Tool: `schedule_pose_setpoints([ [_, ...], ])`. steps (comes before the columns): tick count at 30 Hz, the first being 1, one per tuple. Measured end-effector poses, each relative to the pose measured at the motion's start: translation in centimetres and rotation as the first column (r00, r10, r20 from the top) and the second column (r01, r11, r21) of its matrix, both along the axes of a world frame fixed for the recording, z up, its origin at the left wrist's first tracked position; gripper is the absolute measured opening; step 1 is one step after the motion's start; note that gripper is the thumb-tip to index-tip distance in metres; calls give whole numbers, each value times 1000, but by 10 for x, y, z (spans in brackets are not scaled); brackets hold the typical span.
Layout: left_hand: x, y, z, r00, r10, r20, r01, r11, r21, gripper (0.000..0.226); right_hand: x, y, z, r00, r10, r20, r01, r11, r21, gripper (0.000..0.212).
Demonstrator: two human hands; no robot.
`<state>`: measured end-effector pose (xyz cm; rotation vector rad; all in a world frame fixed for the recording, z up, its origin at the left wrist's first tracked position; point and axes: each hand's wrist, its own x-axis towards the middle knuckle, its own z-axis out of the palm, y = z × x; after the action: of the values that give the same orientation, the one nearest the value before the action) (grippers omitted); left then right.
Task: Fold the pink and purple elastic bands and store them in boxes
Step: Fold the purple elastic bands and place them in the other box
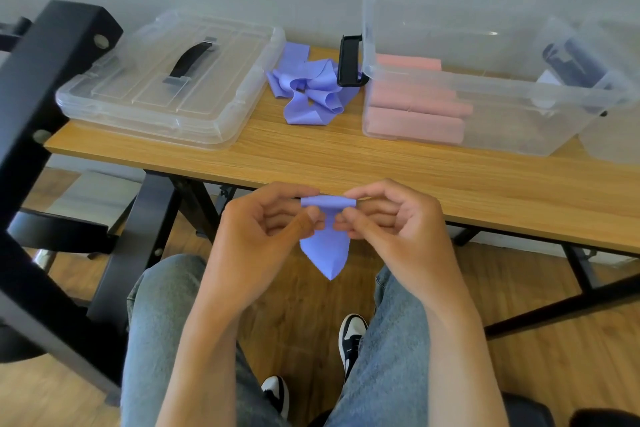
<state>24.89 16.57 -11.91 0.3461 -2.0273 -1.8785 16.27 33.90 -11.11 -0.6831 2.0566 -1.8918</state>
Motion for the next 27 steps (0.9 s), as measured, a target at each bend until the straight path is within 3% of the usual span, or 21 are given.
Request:
schedule_pose_setpoints([
  [5,1,0,1,999,36,-36,-34,998,60,16,0,0,2,999,3,38,0,997,-77,11],
  [10,0,-3,1,1000,18,-19,-18,999,35,32,-3,1,1,999,-35,27,36,999,-33,36],
  [16,-1,-1,0,1000,10,16,-10,1000,-2,19,-3,1,-2,998,-49,-28,50,999,13,16],
  [21,1,0,0,1000,29,-6,-30,999,-42,23,-3,0,-2,997,-35,-62,34,999,-12,18],
  [27,-1,1,2,997,67,-41,-65,997,50,21,-1,-1,1,1000,-14,-23,12,997,-70,8],
])
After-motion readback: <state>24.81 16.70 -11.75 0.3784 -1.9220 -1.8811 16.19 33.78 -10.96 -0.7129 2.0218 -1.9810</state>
